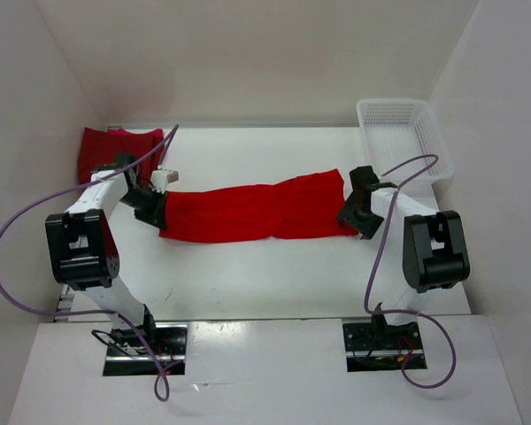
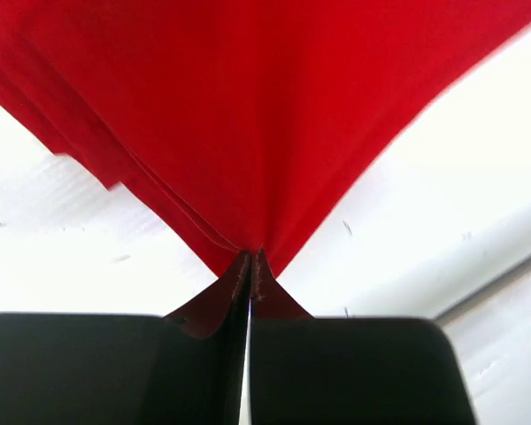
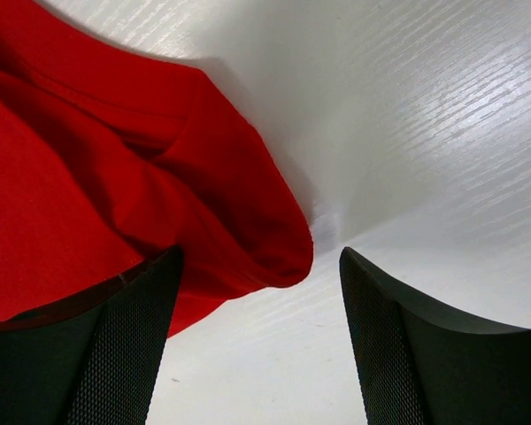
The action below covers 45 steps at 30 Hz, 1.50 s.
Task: Fold and stack the t-shirts
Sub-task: Rotate the tshirt 90 degrees
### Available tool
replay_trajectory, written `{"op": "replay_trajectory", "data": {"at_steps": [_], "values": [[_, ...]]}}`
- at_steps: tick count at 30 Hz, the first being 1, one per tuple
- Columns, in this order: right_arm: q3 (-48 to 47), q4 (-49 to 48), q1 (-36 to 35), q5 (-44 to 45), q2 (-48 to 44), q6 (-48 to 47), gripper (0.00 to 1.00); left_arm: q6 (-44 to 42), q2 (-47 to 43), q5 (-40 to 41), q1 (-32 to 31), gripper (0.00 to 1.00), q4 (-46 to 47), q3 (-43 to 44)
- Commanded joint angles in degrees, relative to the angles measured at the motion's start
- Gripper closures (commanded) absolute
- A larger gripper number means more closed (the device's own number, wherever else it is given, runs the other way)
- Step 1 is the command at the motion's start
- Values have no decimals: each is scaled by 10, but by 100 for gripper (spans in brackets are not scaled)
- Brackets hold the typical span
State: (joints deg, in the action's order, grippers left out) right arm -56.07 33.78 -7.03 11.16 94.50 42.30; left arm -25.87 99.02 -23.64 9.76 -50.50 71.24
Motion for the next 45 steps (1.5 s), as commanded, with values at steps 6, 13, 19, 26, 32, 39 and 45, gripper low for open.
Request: {"op": "replay_trajectory", "data": {"at_steps": [6,13,19,26,32,39,45], "values": [[9,-15,9,11,10,-3,24,-93,-21,-24,13,100,-121,-6],[9,-15,9,16,16,-3,24,-107,-9,39,12,100,-109,-54],[9,-15,9,16,21,-3,24,-101,-15,89,-16,99,-75,-98],[4,-15,9,16,26,-8,24,-121,-34,137,-35,83,-76,-128],[-2,-15,9,16,26,-13,24,-96,-50,88,9,54,-81,-20],[-2,-15,9,16,21,-13,24,-16,-8,96,16,53,-25,-13],[-2,-10,9,16,21,-19,24,-15,10,75,16,54,-55,-35]]}}
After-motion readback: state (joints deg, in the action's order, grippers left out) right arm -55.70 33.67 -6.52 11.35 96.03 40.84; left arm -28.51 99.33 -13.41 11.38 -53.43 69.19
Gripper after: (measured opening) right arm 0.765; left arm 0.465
